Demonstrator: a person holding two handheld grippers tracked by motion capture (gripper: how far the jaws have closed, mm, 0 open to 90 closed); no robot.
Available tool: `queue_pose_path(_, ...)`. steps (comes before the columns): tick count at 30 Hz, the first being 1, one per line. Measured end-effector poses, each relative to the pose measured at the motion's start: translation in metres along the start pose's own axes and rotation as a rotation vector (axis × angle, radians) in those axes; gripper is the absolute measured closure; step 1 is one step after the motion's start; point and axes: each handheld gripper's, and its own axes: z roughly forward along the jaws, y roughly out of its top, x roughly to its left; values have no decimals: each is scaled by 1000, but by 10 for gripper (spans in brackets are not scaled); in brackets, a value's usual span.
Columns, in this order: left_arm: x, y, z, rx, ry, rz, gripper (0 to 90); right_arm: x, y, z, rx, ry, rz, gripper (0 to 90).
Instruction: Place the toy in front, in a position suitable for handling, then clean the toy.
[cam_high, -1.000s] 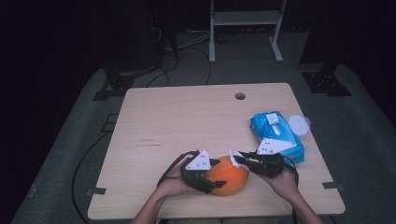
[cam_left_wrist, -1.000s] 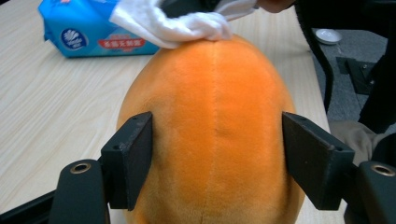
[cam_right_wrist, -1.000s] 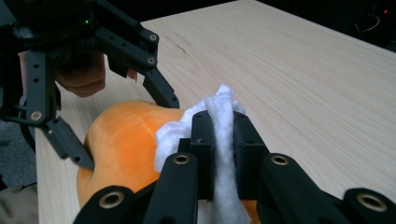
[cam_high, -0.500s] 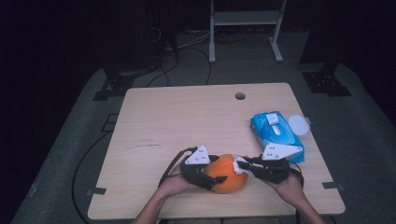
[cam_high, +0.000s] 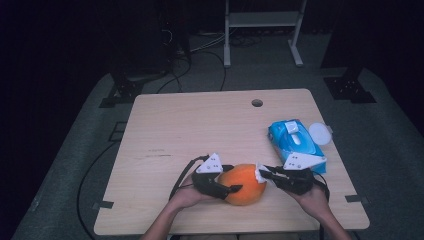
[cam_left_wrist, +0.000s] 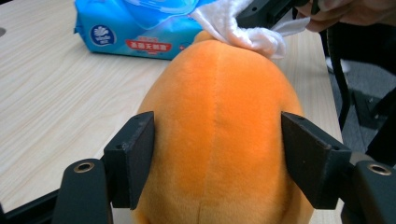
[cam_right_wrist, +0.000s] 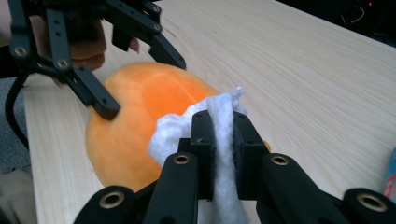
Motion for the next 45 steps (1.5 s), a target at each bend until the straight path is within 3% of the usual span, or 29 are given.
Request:
queue_pose_path(4, -3, 2, 3, 7, 4, 18, 293, 13, 11, 7, -14, 36, -34, 804)
queue_pose_path(8, -1, 1, 2, 3, 2, -4, 289, 19, 20, 15, -7, 37, -86, 803)
queue_pose_path(13, -2, 3, 5, 8, 17, -11, 286, 10, 16, 18, -9, 48, -44, 804)
queue_pose_path(18, -3, 4, 6, 3, 10, -9, 284, 18, 26, 20, -30, 62, -63, 803)
queue_pose_path(21, -2, 4, 5, 4, 10, -10, 288, 19, 25, 22, -14, 44, -85, 803)
queue_pose_path(27, 0, 3, 3, -2, -2, -10, 284, 0, 6, 5, 6, -18, -19, 803)
queue_pose_path(31, -1, 5, 4, 4, 7, 8, 278, 0, -1, -1, 3, -20, -2, 804)
queue_pose_path(36, -6, 7, 10, 0, 13, 17, 248, 18, 18, 11, -18, 36, -63, 802)
queue_pose_path(39, -9, 8, 9, 3, 7, 27, 242, 23, 29, 21, -17, 43, -92, 802)
queue_pose_path(41, -8, 7, 8, -3, 1, 26, 242, 19, 28, 24, -1, 41, -93, 802)
queue_pose_path(45, -7, 6, 7, -9, -10, 26, 243, 3, 14, 12, -6, 12, -36, 802)
